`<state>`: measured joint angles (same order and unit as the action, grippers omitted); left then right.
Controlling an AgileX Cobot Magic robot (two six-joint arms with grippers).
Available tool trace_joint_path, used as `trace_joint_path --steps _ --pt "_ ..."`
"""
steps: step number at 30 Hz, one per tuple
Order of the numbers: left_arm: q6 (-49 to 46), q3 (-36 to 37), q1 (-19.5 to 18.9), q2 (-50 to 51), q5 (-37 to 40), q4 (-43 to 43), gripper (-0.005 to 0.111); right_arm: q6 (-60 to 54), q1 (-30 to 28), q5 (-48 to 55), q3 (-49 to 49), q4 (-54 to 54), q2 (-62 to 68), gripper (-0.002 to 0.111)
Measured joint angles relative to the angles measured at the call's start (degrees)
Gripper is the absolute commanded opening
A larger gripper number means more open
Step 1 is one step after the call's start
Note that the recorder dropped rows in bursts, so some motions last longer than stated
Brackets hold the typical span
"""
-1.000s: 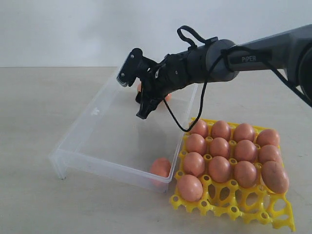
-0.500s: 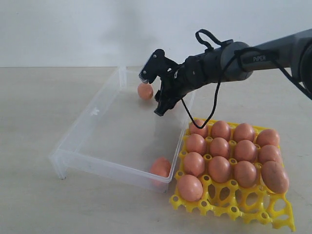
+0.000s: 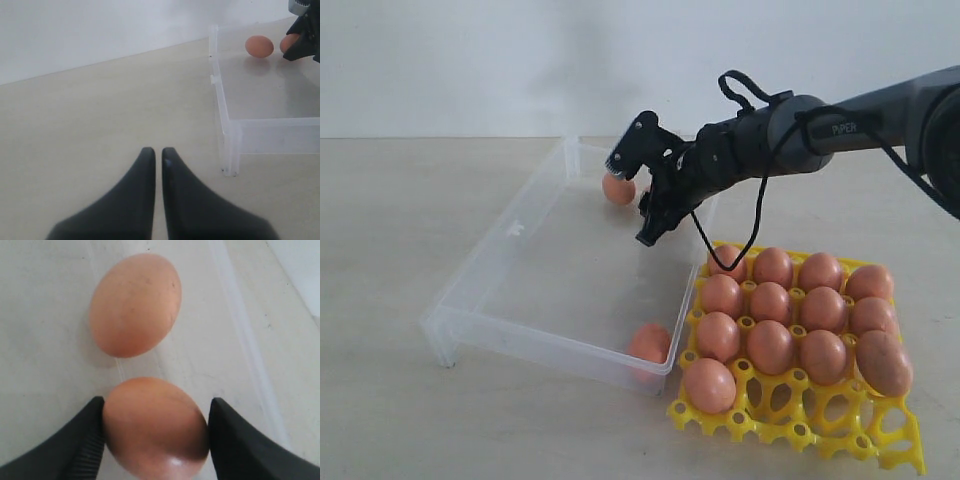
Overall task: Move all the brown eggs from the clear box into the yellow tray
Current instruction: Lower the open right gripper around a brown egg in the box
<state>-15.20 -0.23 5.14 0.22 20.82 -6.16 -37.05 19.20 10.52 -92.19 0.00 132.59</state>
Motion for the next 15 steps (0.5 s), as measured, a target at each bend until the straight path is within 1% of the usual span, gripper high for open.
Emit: trace_joint_path --steps 1,2,5,10,15 --pt "0.00 0.00 0.00 0.00 0.00 0.00 0.004 0.00 0.00 0.47 -0.03 0.00 0.00 0.003" --pt "0.00 0.00 0.00 0.00 0.00 0.00 0.004 0.00 0.00 1.07 -0.13 0.00 0.00 0.000" --pt "0.00 0.00 0.00 0.00 0.00 0.00 0.004 0.00 0.00 3.73 -0.26 0.00 -0.38 0.000" --pt "0.00 0.00 0.00 0.00 0.00 0.00 0.004 0.85 0.22 11.46 -0.26 0.00 -2.53 0.000" --pt "0.00 0.00 0.00 0.00 0.00 0.00 0.004 2.43 0.58 17.53 0.30 4.82 -5.20 0.000"
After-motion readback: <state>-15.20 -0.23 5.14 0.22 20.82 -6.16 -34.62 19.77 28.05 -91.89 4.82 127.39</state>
